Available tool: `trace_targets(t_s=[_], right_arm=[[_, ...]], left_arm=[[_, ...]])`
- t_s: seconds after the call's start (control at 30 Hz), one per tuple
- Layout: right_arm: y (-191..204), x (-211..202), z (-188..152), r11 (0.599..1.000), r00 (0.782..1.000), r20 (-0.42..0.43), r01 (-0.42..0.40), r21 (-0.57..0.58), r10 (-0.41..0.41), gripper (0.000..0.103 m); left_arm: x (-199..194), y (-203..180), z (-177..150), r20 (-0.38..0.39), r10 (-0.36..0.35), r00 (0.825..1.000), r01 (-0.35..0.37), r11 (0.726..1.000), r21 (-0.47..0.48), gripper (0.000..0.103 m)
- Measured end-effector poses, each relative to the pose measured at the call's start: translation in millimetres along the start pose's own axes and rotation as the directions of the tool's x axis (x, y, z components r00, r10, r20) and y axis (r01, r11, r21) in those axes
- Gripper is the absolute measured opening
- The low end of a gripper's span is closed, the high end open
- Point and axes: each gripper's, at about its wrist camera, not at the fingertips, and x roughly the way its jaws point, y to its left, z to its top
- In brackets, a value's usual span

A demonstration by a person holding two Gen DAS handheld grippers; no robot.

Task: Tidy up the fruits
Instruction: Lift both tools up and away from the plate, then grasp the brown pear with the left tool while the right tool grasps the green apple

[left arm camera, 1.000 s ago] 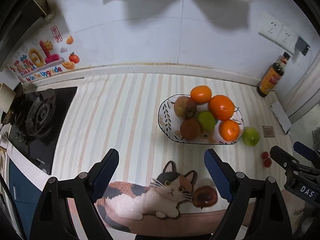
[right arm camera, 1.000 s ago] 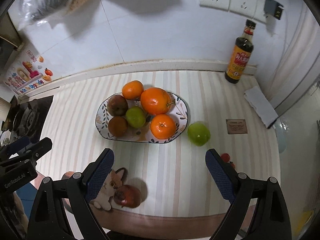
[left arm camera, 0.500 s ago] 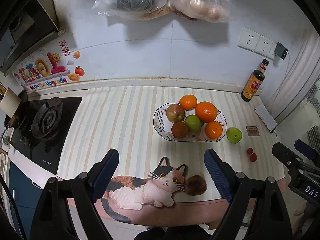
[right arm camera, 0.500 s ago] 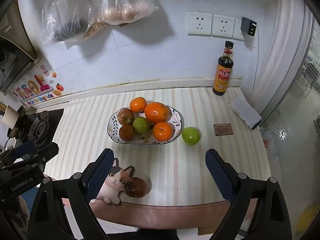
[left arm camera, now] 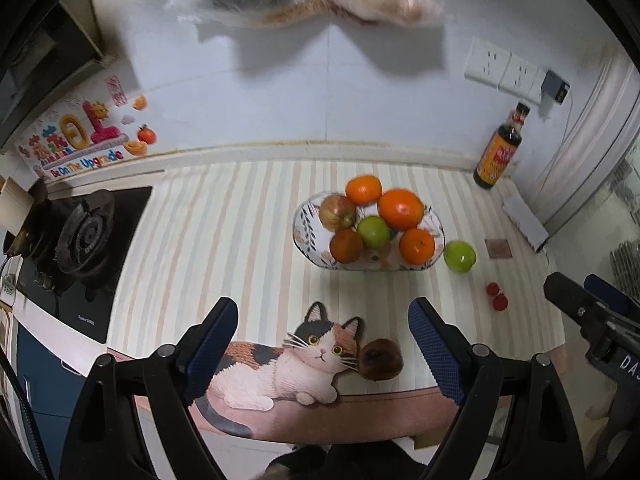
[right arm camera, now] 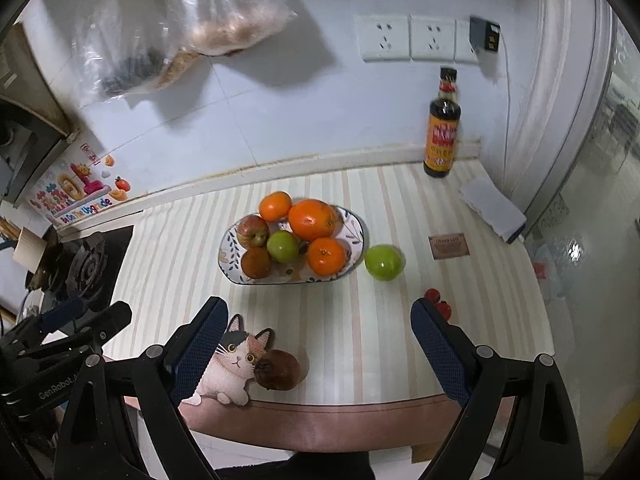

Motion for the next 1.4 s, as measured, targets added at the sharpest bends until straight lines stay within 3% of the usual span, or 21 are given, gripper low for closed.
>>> trace_targets(t_s=[0.03,0.17,0.27,0.43,0.53,0.63,0.7,0.77,0.83,0.97,1.13,1.2,1.27,1.4], right_arm=[[-5.9,6.2,0.5,1.0,1.0,-0.015,-0.001,0.012,0.001,0.096],[-41.8,40.5,-4.0,0.996,0.996,-0.087,0.008,0.086,0.0,0.097],[-74.6,68.5,-7.4,0.988,0.99,-0.142,0.011,0.155,0.011,0.097],[-128.7,115.9,-7.6,0.968,0.977,-0.213,0.045,0.247,0.009,0.097],[-146.3,140.7,-3.0,0.96,0.973,-0.23,0.031,0.278,0.035,0.096],[-149.5,167.7,10.0,0.961,0.967,-0.246,-0.002,0.278,0.073,0.073],[-151.1,186.0,18.1,0.962,0.962,-0.256,-0.021,0.274,0.093,0.073],[-150.6,206.9,26.1,0.962,0.955,-0.276,-0.036,0.27,0.113,0.073],[-149.2,228.6,34.1,0.958,0.942,-0.298,-0.072,0.277,0.156,0.073],[-149.4,267.2,45.7,0.948,0.924,-0.328,-0.095,0.303,0.197,0.073],[-144.1,306.6,52.7,0.926,0.886,-0.368,-0.153,0.346,0.284,0.073],[-137.9,313.0,53.6,0.933,0.88,-0.381,-0.16,0.322,0.282,0.071],[-130.2,316.3,52.7,0.945,0.882,-0.389,-0.16,0.286,0.267,0.062],[-118.2,310.7,47.2,0.963,0.882,-0.412,-0.145,0.227,0.23,0.062]], left_arm=[[6.4,-2.5,0.3,-0.014,0.002,1.0,-0.002,1.0,0.009,0.103],[43.5,-14.4,-2.5,-0.096,-0.007,0.995,0.01,0.999,0.033,0.103],[82.4,-26.5,-9.6,-0.197,-0.044,0.979,0.053,0.998,0.041,0.103],[150.3,-53.3,-35.5,-0.386,-0.077,0.919,0.101,0.994,0.04,0.103],[184.1,-68.1,-49.8,-0.458,-0.063,0.886,0.101,0.993,0.06,0.103],[213.7,-78.7,-61.9,-0.523,-0.052,0.851,0.105,0.992,0.072,0.103],[227.7,-83.5,-67.5,-0.551,-0.054,0.833,0.113,0.991,0.074,0.102],[237.9,-86.1,-71.8,-0.565,-0.044,0.824,0.111,0.99,0.084,0.091],[243.7,-85.2,-75.0,-0.577,-0.047,0.815,0.111,0.991,0.076,0.062],[243.1,-77.3,-74.6,-0.565,-0.058,0.823,0.1,0.994,0.042,0.061],[243.4,-58.6,-68.6,-0.543,-0.043,0.838,0.049,0.999,-0.003,0.061],[243.4,-50.2,-65.7,-0.537,-0.037,0.843,0.03,0.999,-0.022,0.061],[242.7,-42.0,-63.5,-0.53,-0.036,0.847,0.015,0.999,-0.044,0.061],[240.8,-29.9,-58.9,-0.517,-0.04,0.855,0.001,0.997,-0.076,0.06]])
